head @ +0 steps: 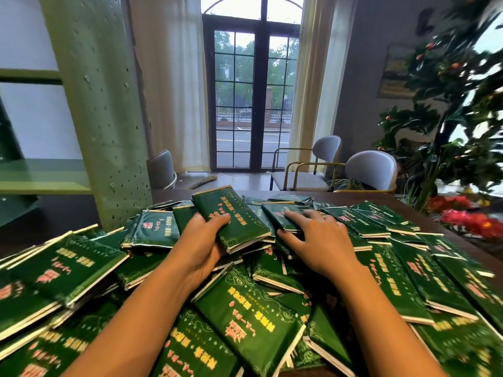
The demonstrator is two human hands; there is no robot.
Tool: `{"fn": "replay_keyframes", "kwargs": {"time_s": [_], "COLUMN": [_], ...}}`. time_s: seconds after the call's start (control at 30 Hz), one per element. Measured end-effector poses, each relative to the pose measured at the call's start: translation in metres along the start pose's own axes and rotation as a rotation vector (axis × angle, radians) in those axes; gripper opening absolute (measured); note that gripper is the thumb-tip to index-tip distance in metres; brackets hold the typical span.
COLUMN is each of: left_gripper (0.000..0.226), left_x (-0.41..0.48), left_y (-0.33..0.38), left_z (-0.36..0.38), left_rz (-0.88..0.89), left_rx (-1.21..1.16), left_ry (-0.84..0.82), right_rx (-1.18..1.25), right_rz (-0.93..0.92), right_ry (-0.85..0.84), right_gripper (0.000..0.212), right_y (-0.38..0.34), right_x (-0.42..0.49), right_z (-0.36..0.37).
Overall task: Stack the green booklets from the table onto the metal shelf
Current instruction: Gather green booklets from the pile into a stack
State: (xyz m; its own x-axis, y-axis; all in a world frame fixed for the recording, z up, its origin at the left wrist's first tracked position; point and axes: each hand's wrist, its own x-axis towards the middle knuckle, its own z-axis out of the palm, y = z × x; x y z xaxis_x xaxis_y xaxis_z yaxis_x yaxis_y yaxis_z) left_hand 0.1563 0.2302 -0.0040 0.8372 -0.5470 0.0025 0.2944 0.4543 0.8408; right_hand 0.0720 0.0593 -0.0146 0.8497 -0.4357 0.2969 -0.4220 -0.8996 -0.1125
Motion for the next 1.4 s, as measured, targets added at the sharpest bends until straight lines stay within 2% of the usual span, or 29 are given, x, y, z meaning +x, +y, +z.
{"fn": "replay_keyframes", "kwargs": {"time_s": [0.13,0.27,0.4,0.5,0.63,0.83,0.93,1.03,1.13,1.23,1.3,1.4], "left_gripper": [0.019,0.016,0.020,0.022,0.025,0.062,0.055,0.026,0.025,0.028,0.025,0.017], "left_x": [-0.001,-0.004,-0.007,-0.006,-0.005,-0.001,-0.004,-0.004,-0.001,0.004,0.005,0.005], "left_y": [0.000,-0.001,-0.004,-0.005,-0.004,-0.003,-0.003,-0.007,-0.002,0.006,0.010,0.011], "left_z": [0.001,0.003,0.003,0.005,0.005,-0.005,-0.001,0.004,0.005,0.001,-0.002,-0.006], "left_rz": [0.003,-0.014,-0.053,-0.055,-0.093,-0.176,-0.134,0.008,0.098,0.181,0.246,0.316], "left_rx": [-0.001,-0.001,-0.009,-0.029,-0.111,-0.089,-0.079,-0.066,-0.075,-0.077,-0.099,-0.103], "left_ry": [-0.007,-0.060,-0.134,-0.169,-0.199,-0.189,-0.187,-0.118,-0.009,0.149,0.256,0.356], "right_rx": [0.200,0.366,0.473,0.484,0.453,0.403,0.424,0.599,0.737,0.669,0.579,0.385], "right_rz": [-0.053,-0.184,-0.364,-0.491,-0.623,-0.647,-0.683,-0.646,-0.561,-0.469,-0.444,-0.514], "right_ry": [0.272,0.536,0.619,0.592,0.450,0.329,0.283,0.222,0.261,0.321,0.215,0.026], "right_gripper": [0.040,0.050,0.043,0.040,0.044,0.061,0.064,0.063,0.055,0.042,0.041,0.056], "right_y": [-0.001,-0.007,-0.017,-0.025,-0.035,-0.040,-0.043,-0.042,-0.038,-0.035,-0.033,-0.032], "right_x": [0.002,-0.001,-0.005,-0.009,-0.012,-0.015,-0.015,-0.017,-0.017,-0.015,-0.013,-0.015], "right_z": [-0.001,-0.006,-0.005,-0.004,0.000,0.004,0.006,0.005,0.000,-0.003,-0.005,-0.007]}}
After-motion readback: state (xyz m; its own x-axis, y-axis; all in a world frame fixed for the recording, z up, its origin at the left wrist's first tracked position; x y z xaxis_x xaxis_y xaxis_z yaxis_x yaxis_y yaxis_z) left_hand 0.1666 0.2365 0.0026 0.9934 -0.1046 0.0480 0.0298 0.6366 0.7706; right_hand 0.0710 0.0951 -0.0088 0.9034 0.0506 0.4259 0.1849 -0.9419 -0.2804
